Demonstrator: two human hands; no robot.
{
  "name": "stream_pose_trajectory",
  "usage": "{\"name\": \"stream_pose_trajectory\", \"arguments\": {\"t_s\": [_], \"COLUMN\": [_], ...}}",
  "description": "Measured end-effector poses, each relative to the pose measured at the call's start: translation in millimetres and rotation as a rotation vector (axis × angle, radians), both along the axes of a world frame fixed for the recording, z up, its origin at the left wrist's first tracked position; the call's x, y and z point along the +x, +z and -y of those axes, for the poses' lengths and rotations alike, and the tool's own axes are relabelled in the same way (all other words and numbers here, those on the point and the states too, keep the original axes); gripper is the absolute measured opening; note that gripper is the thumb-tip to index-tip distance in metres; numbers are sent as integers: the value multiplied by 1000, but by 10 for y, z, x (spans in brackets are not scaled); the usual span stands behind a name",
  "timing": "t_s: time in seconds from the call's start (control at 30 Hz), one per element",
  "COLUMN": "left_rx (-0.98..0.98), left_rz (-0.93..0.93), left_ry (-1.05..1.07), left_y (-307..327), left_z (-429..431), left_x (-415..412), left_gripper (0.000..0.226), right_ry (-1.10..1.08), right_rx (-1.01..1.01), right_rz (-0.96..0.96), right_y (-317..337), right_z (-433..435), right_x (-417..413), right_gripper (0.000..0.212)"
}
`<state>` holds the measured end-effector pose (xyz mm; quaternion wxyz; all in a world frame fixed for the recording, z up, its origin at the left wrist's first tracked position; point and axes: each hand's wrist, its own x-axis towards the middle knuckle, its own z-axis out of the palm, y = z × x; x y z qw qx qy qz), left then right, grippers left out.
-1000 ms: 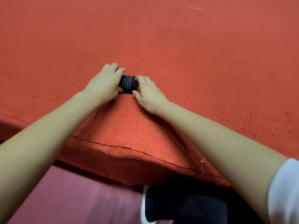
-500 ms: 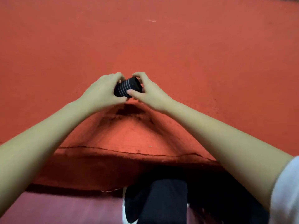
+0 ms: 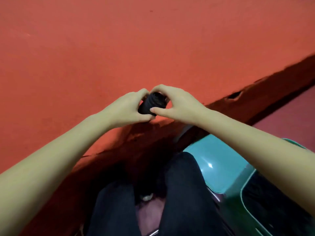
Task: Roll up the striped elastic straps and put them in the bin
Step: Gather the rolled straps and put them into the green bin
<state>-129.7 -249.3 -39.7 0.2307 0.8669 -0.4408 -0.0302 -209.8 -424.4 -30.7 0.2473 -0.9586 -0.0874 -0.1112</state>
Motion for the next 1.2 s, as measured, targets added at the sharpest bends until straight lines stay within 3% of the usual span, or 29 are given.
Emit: {"name": "stream_pose_trajectory", "arguments": {"t_s": [0.13,0.3,0.53,0.63,0.8,0.97,1.07,1.2], "left_rx": [-47,-77,16,96,136,183,171,174], "left_rz": [-85,-209,-333,-303,-186,-244,-379,-393], "left_ry": [-217,-456,-703,-769,-736,-639,-587,-591], "left_y": [-65,-306,-788,-1017,-1363,-1536,-1569,-1573], "left_z": [987,1977,2560,2587,2494,2410,2402,2404], "left_x": [-445,-1165,-1939,-2060,-1993,-1955,-1967,-1973], "left_gripper": [46,47,53,58,67,50,46,44], "right_ry": [-210,-382,-521,-534,-434,-288,-236,-191], "right_rx": [-160,95,181,218,185,-16,78,207], "right_rz": [-30,-198,-288,-380,-552,-737,-757,-780], "right_y": [2,-67,-509,-705,-991,-1378,-1578,-1683], "right_z": [844,1575,1913,1929,1917,1718,1662,1710], "right_x": [-765,-1799,-2864,-3129,-3439,-3507,-3466,-3415], "right_gripper": [48,42,43,44,44,49,47,46]}}
